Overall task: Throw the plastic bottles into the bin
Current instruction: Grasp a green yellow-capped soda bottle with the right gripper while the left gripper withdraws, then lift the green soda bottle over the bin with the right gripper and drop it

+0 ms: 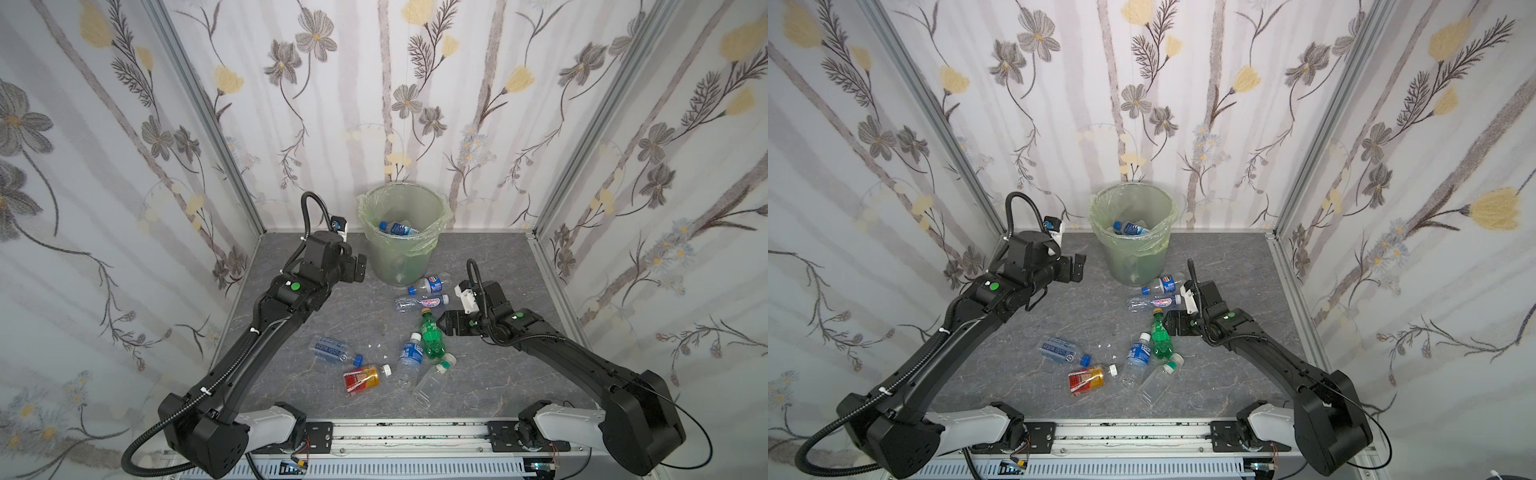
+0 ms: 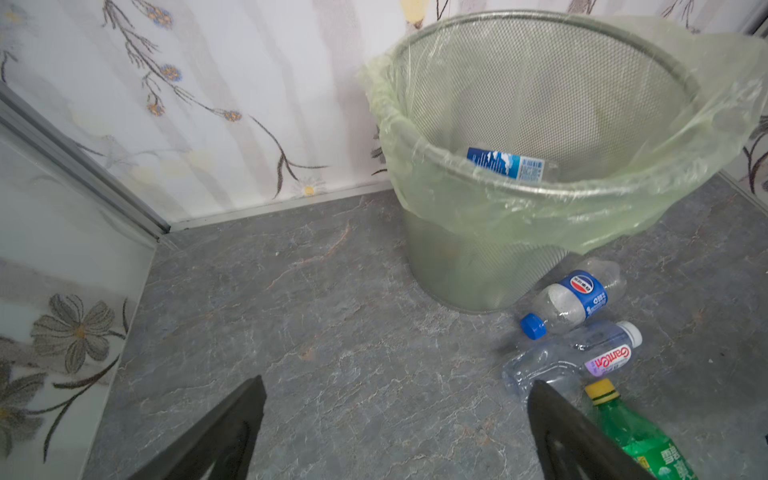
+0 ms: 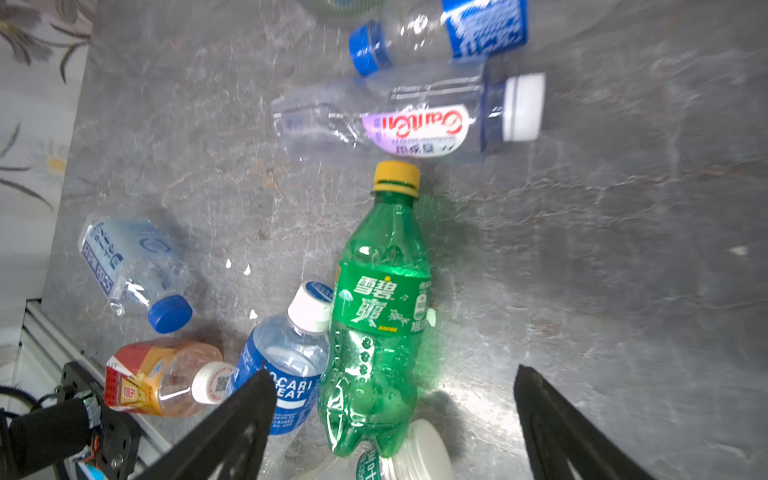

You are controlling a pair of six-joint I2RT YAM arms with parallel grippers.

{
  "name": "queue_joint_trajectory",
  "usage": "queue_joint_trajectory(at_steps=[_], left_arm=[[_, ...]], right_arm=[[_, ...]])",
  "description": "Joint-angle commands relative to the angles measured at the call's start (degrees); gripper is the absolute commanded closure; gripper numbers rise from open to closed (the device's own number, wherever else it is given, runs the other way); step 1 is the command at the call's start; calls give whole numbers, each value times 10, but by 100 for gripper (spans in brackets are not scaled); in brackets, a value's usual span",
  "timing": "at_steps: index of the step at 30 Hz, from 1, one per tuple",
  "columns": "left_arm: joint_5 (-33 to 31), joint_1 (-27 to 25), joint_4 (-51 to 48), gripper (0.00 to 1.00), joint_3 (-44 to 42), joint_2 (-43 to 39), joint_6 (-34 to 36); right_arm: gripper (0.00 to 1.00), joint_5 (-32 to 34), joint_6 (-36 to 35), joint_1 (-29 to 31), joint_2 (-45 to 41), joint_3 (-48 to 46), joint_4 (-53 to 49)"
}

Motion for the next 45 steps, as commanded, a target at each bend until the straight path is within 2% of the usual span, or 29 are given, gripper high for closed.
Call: queue_joint_trajectory(at_steps=[1, 8, 13, 18, 25, 29, 33, 35, 37, 40, 43, 45], left_arm=[[-20, 2, 8, 0, -56, -40, -39], [-17, 12, 8, 0, -138, -79, -138], [-21, 14, 8, 0, -153, -72, -158], [-48, 15, 8, 0, -150, -66, -168], [-49, 15, 9, 0, -155, -72, -193], [-32, 16, 10, 0, -154, -90, -187], [-67, 16, 13, 0, -154, -115, -179], [-75, 16, 13, 0, -155, -120, -173], [-76, 16, 13, 0, -157, -119, -175], [-90, 16, 11, 0, -159, -111, -197], [-90, 16, 11, 0, -156, -102, -225], [-103, 16, 11, 0, -152, -101, -251]], right_arm=[[14, -28, 26, 16, 42, 12, 47], [22, -23, 55, 38, 132, 20, 100], [28, -11, 49, 39, 183, 32, 109], [42, 2, 41, 40, 188, 37, 120], [47, 43, 13, 44, 75, 28, 122], [49, 53, -26, 46, -28, 19, 140], [47, 110, -54, 45, -171, -8, 205], [44, 120, -74, 44, -211, -4, 219], [44, 129, -93, 44, -216, 35, 223], [45, 137, -118, 41, -158, 142, 214], [46, 121, -128, 32, -40, 295, 188], [40, 104, -120, 23, 83, 452, 124]])
